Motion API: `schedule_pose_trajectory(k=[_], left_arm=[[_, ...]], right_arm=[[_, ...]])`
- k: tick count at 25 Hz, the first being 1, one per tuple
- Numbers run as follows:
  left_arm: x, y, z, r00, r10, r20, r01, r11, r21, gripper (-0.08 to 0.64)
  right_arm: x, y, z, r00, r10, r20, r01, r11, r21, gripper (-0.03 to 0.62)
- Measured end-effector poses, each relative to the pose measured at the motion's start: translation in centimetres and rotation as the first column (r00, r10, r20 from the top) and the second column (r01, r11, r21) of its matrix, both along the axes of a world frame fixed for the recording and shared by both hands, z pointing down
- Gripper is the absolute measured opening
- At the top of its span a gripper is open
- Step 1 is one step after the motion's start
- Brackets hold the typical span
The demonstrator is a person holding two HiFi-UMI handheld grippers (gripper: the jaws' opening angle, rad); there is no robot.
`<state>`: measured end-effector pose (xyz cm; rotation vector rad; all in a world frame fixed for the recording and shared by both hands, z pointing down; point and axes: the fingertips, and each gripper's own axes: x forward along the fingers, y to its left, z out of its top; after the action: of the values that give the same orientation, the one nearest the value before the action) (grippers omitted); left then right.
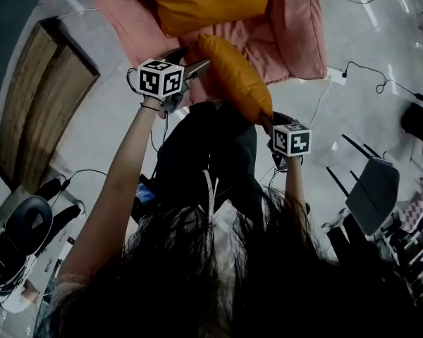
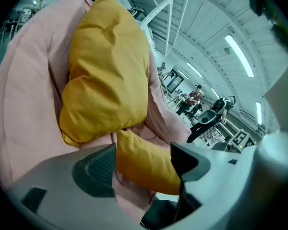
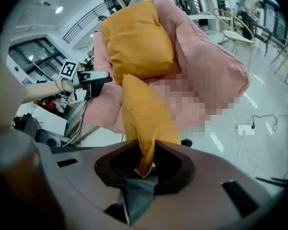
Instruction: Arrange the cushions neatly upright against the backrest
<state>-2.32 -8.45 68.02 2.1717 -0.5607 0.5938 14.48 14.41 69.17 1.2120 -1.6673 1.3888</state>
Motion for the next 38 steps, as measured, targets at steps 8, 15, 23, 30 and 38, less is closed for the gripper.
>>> schedule_pose_trajectory(k=[8, 15, 23, 30, 38], left_arm=[[2.1, -3.2, 5.2, 0.991, -0.017, 0.136, 0.033, 0.992, -0.122, 0.344], [4.0, -1.4, 5.9, 0.979, 0.104, 0.174, -0.071, 0.979, -0.189, 0.155], [0.3, 1.5, 1.6, 0.991, -0.137, 0.001, 0.134, 0.966, -0.221, 0.095], [-3.6, 4.1, 0.1, 0.927, -0.375, -0.018, 0.352, 0.883, -0.312, 0.086], [-4.8, 3.4, -1.0, 0.89, -0.454, 0.028, 0.439, 0.839, -0.322, 0.086]], right_arm=[[1.1, 0.5, 0.6, 0.997, -0.082, -0.01, 0.082, 0.996, -0.026, 0.097], [1.6, 0.6, 0.9, 0.995, -0.093, -0.041, 0.092, 0.995, -0.036, 0.095], [4.6, -1.6, -2.0, 0.993, -0.054, -0.109, 0.06, 0.997, 0.05, 0.091], [6.3, -8.5, -4.8, 0.988, -0.008, -0.151, 0.034, 0.984, 0.173, 0.083], [7.3, -16.7, -4.7, 0.976, 0.004, -0.217, 0.044, 0.975, 0.217, 0.077]])
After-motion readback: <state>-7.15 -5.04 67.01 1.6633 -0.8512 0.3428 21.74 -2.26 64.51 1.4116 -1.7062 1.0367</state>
